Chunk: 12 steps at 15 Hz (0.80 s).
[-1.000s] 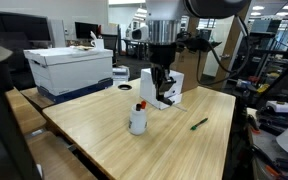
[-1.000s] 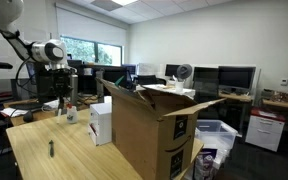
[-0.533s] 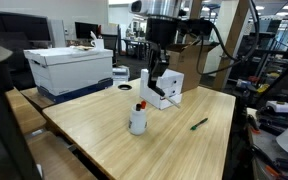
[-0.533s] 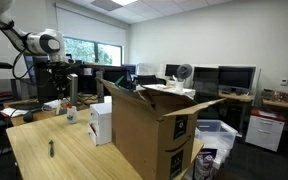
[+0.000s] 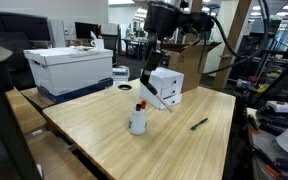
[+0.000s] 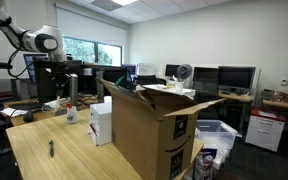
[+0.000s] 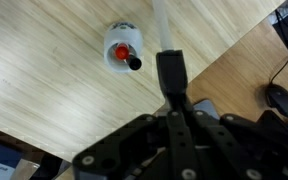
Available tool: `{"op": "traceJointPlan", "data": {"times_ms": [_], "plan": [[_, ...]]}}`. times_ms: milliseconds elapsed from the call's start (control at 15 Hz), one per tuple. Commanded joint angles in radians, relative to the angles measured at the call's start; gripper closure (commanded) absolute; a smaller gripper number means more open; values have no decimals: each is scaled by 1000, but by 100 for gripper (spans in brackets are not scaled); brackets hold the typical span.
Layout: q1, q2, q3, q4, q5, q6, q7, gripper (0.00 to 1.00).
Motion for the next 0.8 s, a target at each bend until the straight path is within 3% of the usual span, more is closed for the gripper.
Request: {"op": "traceJointPlan", "data": {"times_ms": [0,733], "plan": [[-6,-59,4,-76,91,88,-40,95],[40,-173,-11,-223,374,365,-214,95]]}}
